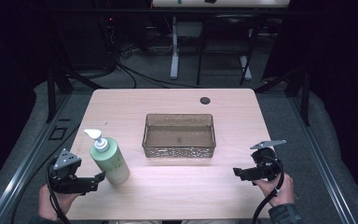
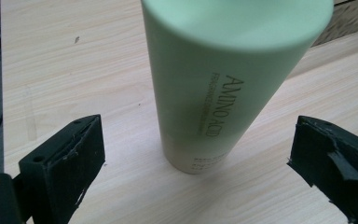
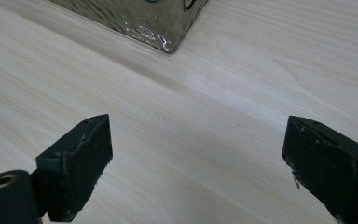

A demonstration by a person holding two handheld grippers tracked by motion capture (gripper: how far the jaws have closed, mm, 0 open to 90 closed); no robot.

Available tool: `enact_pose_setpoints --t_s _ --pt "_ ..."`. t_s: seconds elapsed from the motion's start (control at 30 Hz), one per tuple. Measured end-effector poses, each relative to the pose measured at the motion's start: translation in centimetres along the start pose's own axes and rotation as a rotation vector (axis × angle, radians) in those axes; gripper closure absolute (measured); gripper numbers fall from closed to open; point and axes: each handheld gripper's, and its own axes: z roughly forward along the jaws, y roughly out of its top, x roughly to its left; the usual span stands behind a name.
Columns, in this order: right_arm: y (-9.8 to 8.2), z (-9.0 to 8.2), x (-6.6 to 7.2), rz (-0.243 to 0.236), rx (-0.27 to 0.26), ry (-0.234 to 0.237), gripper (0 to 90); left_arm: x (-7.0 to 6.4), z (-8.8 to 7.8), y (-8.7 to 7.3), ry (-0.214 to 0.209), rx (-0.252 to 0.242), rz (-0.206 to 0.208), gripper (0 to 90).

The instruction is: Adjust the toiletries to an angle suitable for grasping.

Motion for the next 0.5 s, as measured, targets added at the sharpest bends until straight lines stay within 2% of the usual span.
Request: enact_pose_setpoints --t_s 0.13,0.2,0.5 --pt "0.1 0.2 0.1 -0.010 0.013 0.002 8.2 -0.2 0.2 0.6 -0.023 -0.001 0.004 2.2" --pt "0.1 0.2 0.1 -0.011 0.017 0.006 8.3 -0.1 0.1 1.1 -0.050 -0.019 -0.016 1.6" --pt "0.0 0.3 0.0 -0.009 0.021 0.006 8.5 0.0 0.6 2.2 -0.040 -0.068 -0.014 0.1"
